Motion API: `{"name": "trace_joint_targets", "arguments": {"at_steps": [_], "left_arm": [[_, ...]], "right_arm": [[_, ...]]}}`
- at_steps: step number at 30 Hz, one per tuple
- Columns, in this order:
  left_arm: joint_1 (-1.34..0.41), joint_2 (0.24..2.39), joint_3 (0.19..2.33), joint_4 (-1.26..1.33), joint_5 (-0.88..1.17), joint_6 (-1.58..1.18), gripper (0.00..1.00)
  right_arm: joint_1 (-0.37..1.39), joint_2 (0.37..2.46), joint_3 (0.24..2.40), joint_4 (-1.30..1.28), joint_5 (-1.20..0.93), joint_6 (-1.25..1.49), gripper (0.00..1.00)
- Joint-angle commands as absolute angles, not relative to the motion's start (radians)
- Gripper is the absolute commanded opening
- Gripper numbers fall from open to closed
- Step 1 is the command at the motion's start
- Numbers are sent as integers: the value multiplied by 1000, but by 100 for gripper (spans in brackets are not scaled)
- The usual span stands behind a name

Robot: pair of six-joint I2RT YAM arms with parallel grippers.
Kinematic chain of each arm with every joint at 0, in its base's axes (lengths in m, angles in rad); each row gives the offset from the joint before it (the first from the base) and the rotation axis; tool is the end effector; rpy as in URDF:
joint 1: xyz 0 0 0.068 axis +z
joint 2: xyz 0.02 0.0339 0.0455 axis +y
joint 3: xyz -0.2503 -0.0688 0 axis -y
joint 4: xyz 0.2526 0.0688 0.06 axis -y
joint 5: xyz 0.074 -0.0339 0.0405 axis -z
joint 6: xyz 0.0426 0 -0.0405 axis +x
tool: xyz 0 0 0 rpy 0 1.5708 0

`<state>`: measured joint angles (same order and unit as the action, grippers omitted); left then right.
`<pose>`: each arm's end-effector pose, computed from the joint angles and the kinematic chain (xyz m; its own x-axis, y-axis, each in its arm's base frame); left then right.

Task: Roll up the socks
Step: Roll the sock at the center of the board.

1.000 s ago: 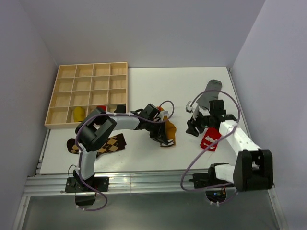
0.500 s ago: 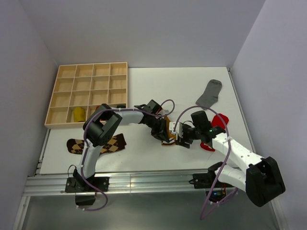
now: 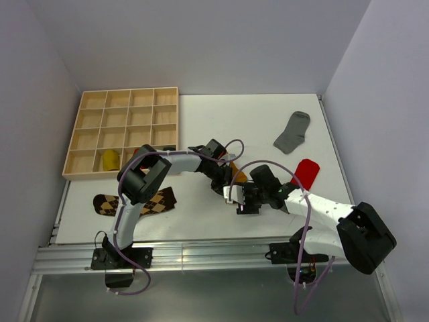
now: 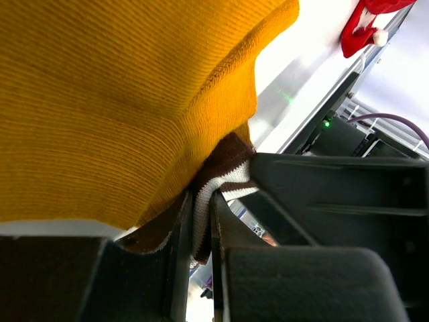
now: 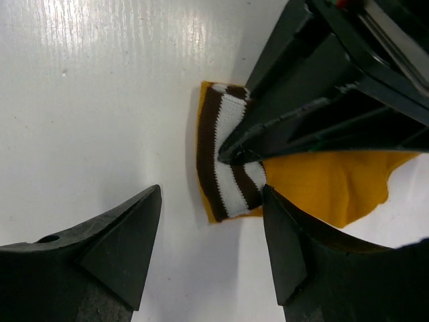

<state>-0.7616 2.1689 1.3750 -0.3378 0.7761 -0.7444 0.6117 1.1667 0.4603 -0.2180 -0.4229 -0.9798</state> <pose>0.2871 -0.3150 0.0878 -0.9615 0.2487 0.1169 0.0769 0.6519 -0.7544 0.1706 0.1410 0.1352 0.2388 -0.7575 -0.6076 -0.9472 -0.0438 -0.3176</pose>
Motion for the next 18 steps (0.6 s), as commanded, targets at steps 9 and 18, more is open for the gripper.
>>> {"name": "trace_joint_targets", "arguments": {"at_steps": [9,18], "left_arm": [[-750,2214,1374,-364,686,-701,7],[-736,2175,1312,-299,680,-724,21]], "right_arm": [[676,1282,482,-48,-293,-942,54],[670,1331,518,-158,-314,-917,22]]}}
